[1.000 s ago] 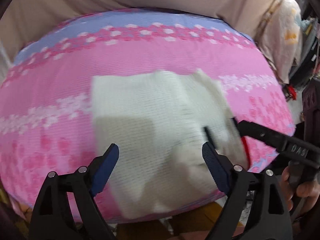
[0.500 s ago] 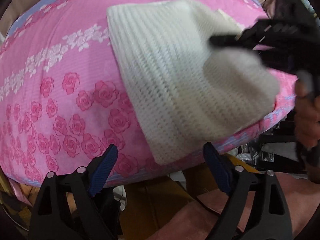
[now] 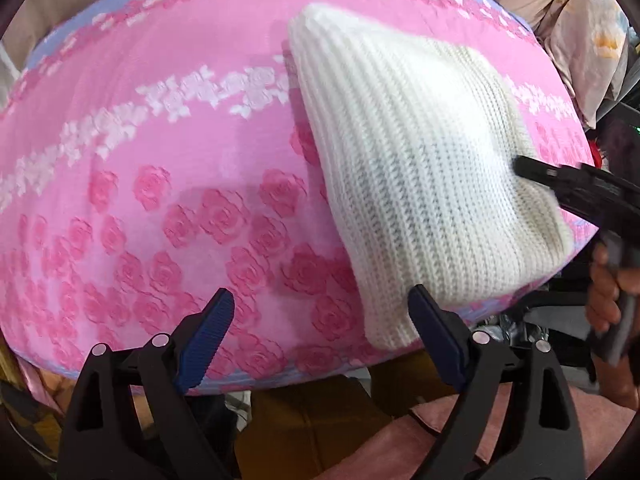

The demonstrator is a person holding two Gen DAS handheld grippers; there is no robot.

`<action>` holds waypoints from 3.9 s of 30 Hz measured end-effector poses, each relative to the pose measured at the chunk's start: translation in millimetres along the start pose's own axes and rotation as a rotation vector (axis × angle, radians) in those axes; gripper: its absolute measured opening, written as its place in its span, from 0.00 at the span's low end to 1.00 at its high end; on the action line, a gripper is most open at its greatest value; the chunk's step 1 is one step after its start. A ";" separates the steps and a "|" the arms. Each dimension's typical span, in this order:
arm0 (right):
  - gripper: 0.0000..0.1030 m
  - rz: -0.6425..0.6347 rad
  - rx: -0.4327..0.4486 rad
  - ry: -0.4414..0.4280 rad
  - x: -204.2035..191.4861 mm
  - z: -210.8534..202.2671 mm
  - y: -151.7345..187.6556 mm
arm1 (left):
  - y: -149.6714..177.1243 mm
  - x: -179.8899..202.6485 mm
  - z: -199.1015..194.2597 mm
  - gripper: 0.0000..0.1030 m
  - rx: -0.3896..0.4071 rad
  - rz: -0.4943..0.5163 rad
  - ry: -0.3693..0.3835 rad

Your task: Fold small clothes

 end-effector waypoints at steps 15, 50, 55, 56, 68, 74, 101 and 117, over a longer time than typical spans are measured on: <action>0.38 0.003 -0.007 0.075 -22.9 -7.9 53.8 | -16.9 -6.3 5.8 0.86 0.011 0.042 -0.001; 0.18 -0.169 0.031 0.101 28.1 -3.8 38.3 | 17.7 30.4 25.0 0.21 -0.032 -0.091 0.092; 0.29 -0.073 0.051 0.032 30.2 -23.0 32.5 | 14.5 42.4 -7.2 0.33 0.016 -0.005 0.063; 0.30 -0.079 0.060 0.046 31.0 -27.9 29.5 | 9.4 46.7 -15.7 0.38 0.041 0.010 0.059; 0.30 -0.180 0.199 -0.009 -31.5 -78.3 -8.8 | -70.8 24.7 1.8 0.56 0.148 0.019 -0.204; 0.20 -0.472 0.044 0.000 -119.4 -12.2 36.6 | -61.2 -17.8 -13.9 0.59 0.157 -0.095 -0.193; 0.15 -0.168 0.217 0.056 -34.8 -43.8 -41.7 | -73.8 21.7 22.5 0.73 0.164 -0.014 -0.172; 0.18 -0.208 0.235 0.119 -22.4 -63.6 -17.6 | -72.0 19.0 24.4 0.80 0.171 -0.010 -0.212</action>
Point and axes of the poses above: each gripper's, at about its wrist camera, not at the fingertips, and z roughly the way its jaws point, x to its right, y to its underside, the point moved 9 cm from there along z, roughly the way its jaws point, and after that the axes turned 11 degrees about y, right-handed, at the moved point
